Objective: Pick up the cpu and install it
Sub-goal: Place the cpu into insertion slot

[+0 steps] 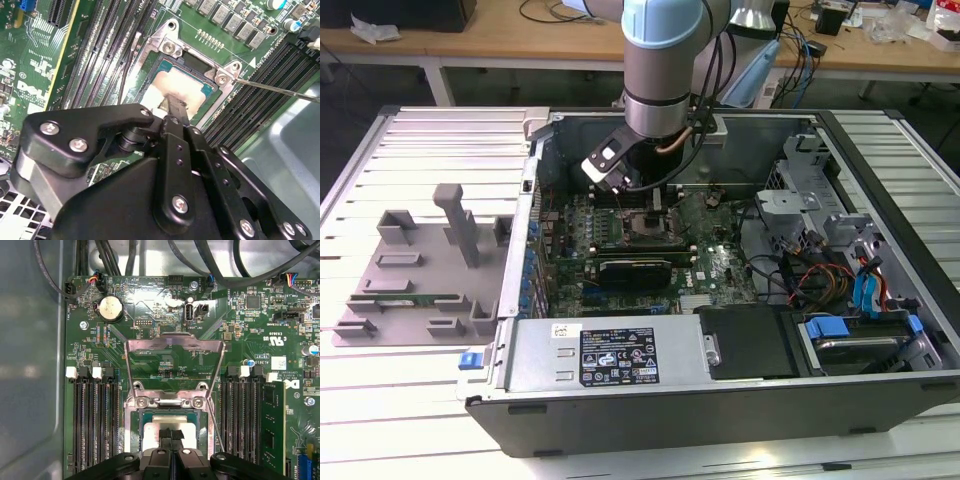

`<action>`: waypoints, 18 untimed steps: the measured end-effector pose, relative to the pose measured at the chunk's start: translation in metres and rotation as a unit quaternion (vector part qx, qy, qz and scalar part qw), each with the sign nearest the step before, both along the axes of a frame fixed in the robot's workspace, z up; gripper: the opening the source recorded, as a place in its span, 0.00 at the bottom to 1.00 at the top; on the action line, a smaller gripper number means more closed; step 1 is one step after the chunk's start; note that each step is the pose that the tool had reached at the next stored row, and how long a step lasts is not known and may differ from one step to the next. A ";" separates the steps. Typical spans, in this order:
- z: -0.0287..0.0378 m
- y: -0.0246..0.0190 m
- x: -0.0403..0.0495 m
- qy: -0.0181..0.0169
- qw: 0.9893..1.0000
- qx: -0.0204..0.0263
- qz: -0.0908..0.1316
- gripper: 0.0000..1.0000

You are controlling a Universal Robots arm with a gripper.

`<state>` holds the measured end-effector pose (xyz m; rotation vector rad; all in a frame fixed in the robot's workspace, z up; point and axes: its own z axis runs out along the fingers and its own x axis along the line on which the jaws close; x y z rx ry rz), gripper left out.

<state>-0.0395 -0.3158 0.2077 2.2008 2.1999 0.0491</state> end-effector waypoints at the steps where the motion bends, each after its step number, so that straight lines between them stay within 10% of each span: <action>1: 0.0001 0.0000 0.0000 0.000 1.000 0.000 0.000 0.11; 6: -0.0002 0.0000 -0.0008 -0.006 1.000 0.000 0.000 0.11; 10: -0.0034 -0.0005 -0.0062 -0.019 1.000 0.007 0.000 0.11; 18: -0.0047 -0.0005 -0.0067 -0.019 1.000 0.010 0.000 0.11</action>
